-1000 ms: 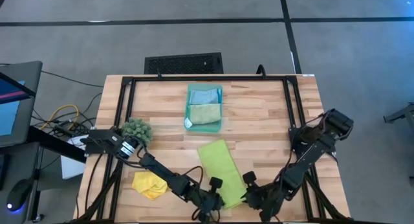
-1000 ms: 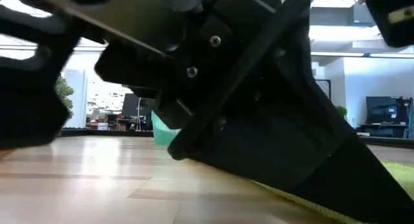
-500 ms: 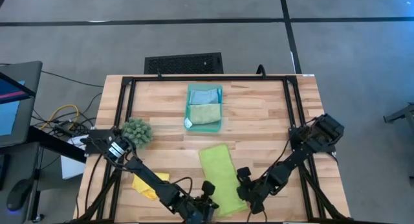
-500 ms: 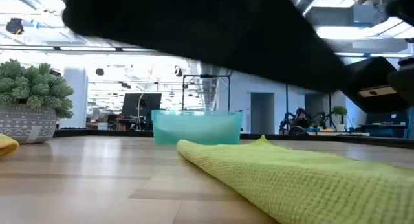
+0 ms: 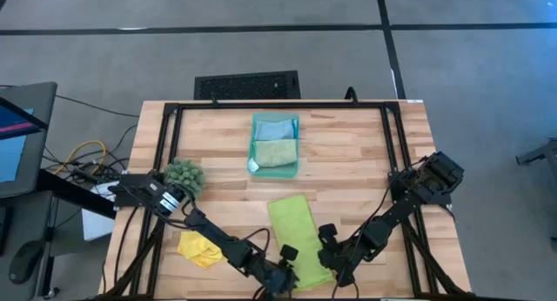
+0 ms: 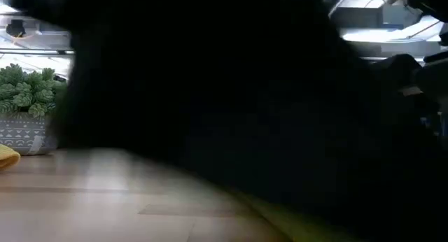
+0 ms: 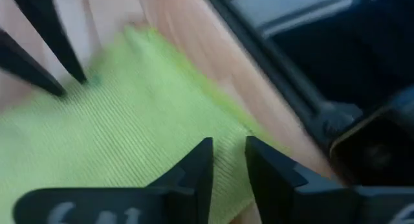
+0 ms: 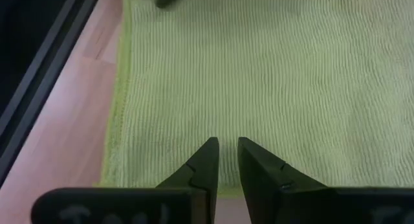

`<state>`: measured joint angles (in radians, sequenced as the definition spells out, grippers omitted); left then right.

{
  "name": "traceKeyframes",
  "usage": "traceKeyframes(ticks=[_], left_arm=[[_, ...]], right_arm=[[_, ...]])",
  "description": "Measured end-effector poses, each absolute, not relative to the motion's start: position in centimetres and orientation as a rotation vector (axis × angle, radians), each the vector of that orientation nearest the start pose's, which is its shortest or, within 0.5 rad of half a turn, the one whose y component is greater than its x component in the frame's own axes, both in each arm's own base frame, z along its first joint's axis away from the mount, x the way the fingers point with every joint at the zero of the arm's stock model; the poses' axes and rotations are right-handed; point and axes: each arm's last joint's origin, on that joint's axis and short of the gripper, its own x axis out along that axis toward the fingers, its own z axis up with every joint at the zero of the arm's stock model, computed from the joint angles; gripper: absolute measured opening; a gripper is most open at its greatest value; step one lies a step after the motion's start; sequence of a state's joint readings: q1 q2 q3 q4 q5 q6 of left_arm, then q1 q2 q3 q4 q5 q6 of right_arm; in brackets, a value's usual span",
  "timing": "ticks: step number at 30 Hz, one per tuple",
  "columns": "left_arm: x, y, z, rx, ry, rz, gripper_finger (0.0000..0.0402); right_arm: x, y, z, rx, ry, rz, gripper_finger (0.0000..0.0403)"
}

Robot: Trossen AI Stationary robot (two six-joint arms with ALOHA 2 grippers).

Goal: Fold microfiber towels
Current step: Fold the light green microfiber cloth

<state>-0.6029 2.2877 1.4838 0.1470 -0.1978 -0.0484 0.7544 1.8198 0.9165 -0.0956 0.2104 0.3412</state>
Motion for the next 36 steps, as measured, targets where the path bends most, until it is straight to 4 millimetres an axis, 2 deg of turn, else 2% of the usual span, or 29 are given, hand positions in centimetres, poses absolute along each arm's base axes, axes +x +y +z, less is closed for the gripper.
traceKeyframes(ticks=[5,10,13,16,19,22,27,30,36], left_arm=[[40.0,-26.6,10.4,0.145,0.699,-0.436,0.0093],[39.0,-27.2,12.3,0.162,0.702,-0.471,0.0069],[38.6,-27.7,14.0,0.232,0.627,-0.413,0.0053],[38.4,-27.7,14.3,0.328,0.585,-0.266,0.0040],[38.4,-27.5,14.3,0.389,0.570,-0.138,0.0031],[38.6,-26.8,13.8,0.376,0.592,-0.083,0.0025],[39.8,-24.9,13.1,0.281,0.642,-0.039,0.0023],[40.1,-24.1,12.4,0.263,0.678,-0.008,0.0023],[39.9,-23.8,12.1,0.253,0.715,0.006,0.0023]], right_arm=[[24.6,22.1,12.0,-0.193,1.001,0.303,0.0081],[24.1,20.5,11.8,-0.255,1.051,0.070,0.0081],[23.4,19.5,12.1,-0.293,1.077,-0.056,0.0081],[23.0,19.1,13.4,-0.274,1.041,-0.129,0.0081],[22.6,19.5,14.5,-0.223,1.000,-0.104,0.0082],[22.4,20.8,14.8,-0.182,0.967,-0.007,0.0082],[21.7,22.7,13.2,-0.225,1.036,0.166,0.0082],[20.9,22.6,12.6,-0.236,1.138,0.192,0.0082],[20.1,21.9,13.2,-0.093,1.248,0.098,0.0082]])
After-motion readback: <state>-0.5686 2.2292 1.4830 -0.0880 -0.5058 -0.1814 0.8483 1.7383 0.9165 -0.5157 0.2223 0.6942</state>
